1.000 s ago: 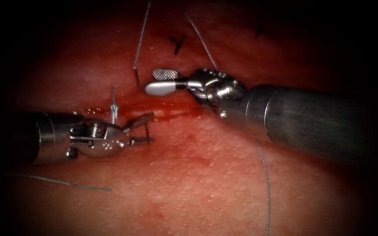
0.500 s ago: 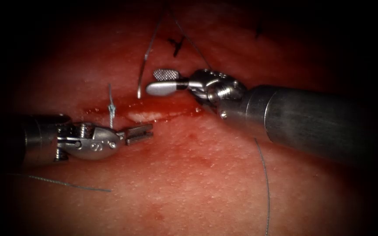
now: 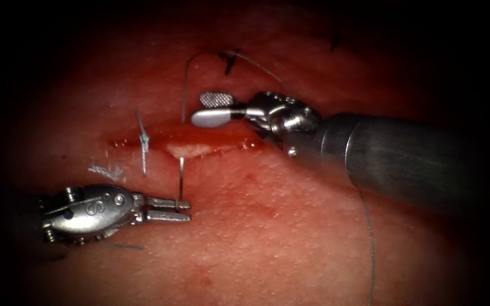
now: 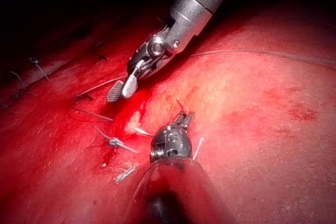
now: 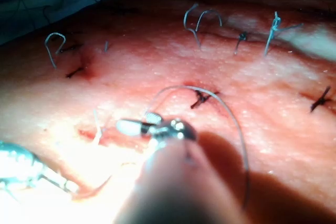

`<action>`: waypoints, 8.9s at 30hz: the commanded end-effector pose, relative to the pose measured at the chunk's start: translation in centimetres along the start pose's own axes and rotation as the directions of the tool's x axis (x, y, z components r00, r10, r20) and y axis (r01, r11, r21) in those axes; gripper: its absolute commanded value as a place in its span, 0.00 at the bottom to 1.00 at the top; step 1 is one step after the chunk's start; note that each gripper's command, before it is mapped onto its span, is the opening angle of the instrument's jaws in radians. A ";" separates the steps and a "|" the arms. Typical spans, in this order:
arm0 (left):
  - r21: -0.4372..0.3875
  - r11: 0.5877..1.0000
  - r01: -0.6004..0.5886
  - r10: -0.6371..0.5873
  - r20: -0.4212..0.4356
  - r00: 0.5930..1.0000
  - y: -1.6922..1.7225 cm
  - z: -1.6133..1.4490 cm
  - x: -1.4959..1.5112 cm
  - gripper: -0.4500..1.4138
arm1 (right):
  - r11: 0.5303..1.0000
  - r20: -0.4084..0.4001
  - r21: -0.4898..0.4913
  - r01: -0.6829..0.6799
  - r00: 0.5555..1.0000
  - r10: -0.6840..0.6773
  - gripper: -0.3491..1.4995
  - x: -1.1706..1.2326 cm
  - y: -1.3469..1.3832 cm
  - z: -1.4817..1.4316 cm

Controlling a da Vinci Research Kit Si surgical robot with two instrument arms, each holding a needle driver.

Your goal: Wound Closure

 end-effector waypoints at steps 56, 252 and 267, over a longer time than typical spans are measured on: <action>0.309 0.610 -0.729 0.750 0.069 0.657 -0.02 0.27 0.62 0.00 | 0.955 0.067 0.194 -0.225 0.974 0.216 0.86 0.22 -0.45 -0.04; 0.164 0.931 -0.327 0.186 0.559 0.808 -0.44 0.24 -0.40 0.15 | 0.576 -0.018 0.038 0.816 0.577 -0.817 0.00 0.04 0.20 0.53; 0.178 0.928 -0.327 0.185 0.540 0.821 -0.53 0.36 -0.57 0.14 | 0.618 -0.033 0.025 0.786 0.618 -0.785 0.00 0.11 0.26 0.39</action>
